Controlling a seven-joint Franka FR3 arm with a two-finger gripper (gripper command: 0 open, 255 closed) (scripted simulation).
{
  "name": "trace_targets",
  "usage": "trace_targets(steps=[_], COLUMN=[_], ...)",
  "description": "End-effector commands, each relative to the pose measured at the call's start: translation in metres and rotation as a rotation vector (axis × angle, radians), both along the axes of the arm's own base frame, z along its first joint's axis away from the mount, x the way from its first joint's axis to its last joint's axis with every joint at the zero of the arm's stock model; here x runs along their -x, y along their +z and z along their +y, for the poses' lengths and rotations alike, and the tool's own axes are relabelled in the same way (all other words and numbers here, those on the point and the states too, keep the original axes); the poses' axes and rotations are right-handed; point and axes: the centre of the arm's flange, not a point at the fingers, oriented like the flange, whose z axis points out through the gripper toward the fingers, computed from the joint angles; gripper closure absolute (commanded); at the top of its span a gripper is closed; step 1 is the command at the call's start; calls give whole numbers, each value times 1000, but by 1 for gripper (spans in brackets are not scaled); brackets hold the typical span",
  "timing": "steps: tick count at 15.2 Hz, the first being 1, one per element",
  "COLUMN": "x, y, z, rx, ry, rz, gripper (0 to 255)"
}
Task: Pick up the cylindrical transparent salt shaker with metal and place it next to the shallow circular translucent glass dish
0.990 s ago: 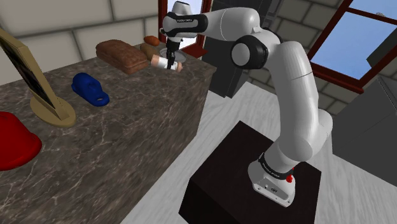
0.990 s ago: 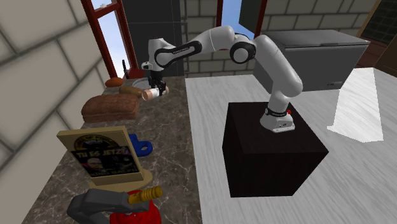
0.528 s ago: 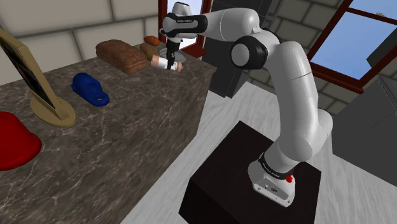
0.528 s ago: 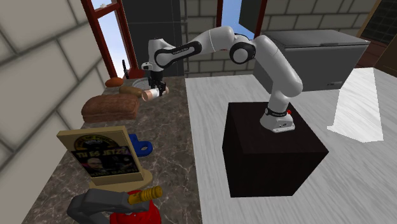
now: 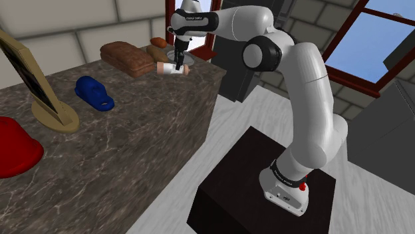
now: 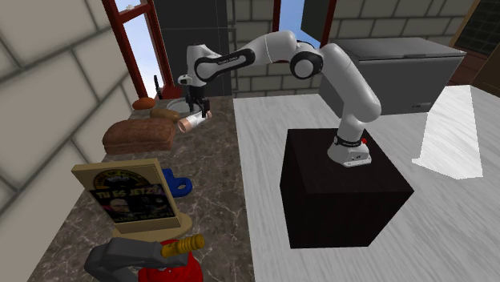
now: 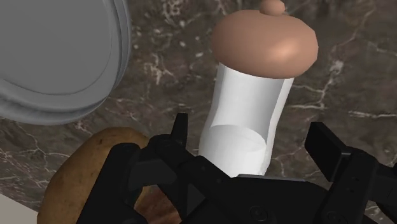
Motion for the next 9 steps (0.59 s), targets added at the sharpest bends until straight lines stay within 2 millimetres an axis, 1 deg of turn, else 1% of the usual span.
trace_targets(steps=[1, 2, 9], x=[3, 4, 4], y=[22, 32, 32], z=[-2, -3, -3], rx=[0, 0, 0], ry=[0, 0, 0], rz=[0, 0, 0], gripper=[0, 0, 0])
